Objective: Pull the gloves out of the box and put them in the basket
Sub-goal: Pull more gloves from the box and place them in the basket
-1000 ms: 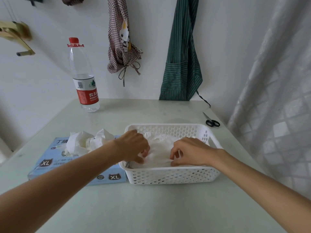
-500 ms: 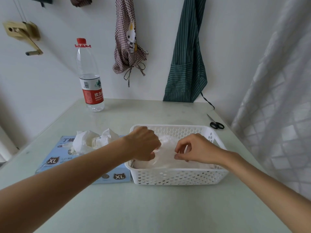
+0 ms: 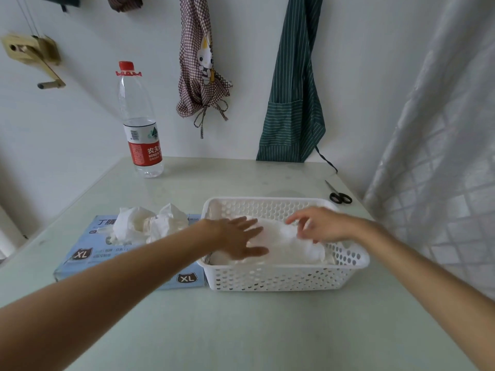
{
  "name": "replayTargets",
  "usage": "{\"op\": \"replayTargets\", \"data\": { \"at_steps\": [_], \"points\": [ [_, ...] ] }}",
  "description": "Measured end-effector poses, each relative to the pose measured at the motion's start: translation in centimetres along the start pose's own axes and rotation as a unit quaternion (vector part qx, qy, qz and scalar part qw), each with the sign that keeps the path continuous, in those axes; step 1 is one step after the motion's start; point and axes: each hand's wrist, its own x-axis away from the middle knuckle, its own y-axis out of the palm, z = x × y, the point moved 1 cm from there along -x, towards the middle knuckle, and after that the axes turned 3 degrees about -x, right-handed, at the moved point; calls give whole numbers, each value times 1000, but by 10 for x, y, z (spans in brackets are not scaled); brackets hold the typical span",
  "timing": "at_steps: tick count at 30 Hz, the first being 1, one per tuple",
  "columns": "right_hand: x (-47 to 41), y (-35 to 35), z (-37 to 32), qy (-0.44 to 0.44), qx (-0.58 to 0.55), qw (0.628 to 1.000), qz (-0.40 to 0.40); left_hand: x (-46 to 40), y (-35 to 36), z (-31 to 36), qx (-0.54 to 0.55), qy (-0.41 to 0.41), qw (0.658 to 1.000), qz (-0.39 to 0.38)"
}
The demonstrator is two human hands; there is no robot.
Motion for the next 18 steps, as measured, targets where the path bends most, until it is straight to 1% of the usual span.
{"op": "replayTargets", "data": {
  "at_steps": [2, 3, 5, 7, 11, 13, 15, 16, 18],
  "points": [
    [-8, 21, -3, 31, 133, 985, -102, -15, 18, -1, -10, -16, 1000, -9],
    [-11, 26, -3, 48, 185, 974, -125, -19, 24, -5, -24, -24, 999, -4],
    [-15, 28, 3, 69, 240, 961, -123, -22, 28, -10, -76, -39, 996, -6],
    [-17, 29, 11, 88, 257, 955, -120, -22, 30, -10, -106, -46, 993, -21],
    [-21, 32, 15, 101, 236, 958, -125, -22, 34, -4, -117, -37, 992, -31],
    [-21, 30, 12, 103, 236, 959, -117, -24, 34, -5, -105, -36, 993, -43],
    [-23, 26, 9, 109, 247, 957, -109, -25, 29, -9, -54, -36, 996, -57],
    [-24, 24, 9, 114, 255, 955, -104, -24, 24, -10, -25, -33, 998, -47],
    [-23, 18, 3, 121, 273, 950, -89, -15, 12, -12, 12, -20, 1000, 7]
  ]
}}
